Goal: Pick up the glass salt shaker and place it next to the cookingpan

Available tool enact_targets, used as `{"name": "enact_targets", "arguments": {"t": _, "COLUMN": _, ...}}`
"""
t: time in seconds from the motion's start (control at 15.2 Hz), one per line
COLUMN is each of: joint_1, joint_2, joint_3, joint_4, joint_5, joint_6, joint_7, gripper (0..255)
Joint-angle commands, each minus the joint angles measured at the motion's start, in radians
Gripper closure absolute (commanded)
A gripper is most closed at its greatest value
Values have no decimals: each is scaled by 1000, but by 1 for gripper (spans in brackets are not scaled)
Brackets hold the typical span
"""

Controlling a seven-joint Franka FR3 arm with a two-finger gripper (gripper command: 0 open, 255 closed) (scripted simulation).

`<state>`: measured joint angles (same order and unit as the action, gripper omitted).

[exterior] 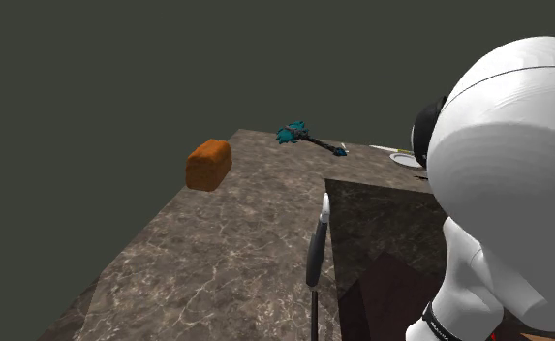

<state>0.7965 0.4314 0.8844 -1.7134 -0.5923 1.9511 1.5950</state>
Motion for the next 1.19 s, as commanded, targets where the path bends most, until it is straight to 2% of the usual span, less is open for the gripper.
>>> {"name": "enact_targets", "arguments": {"t": 0.0, "joint_1": 1, "joint_2": 8, "joint_3": -5, "joint_4": -16, "joint_5": -10, "joint_6": 20, "joint_7": 10, "gripper": 255}}
{"name": "enact_targets", "arguments": {"t": 0.66, "joint_1": 25, "joint_2": 71, "joint_3": -47, "joint_4": -72, "joint_5": -79, "joint_6": 112, "joint_7": 68, "gripper": 255}}
{"name": "enact_targets", "arguments": {"t": 1.12, "joint_1": 25, "joint_2": 71, "joint_3": -47, "joint_4": -72, "joint_5": -79, "joint_6": 112, "joint_7": 68, "gripper": 255}}
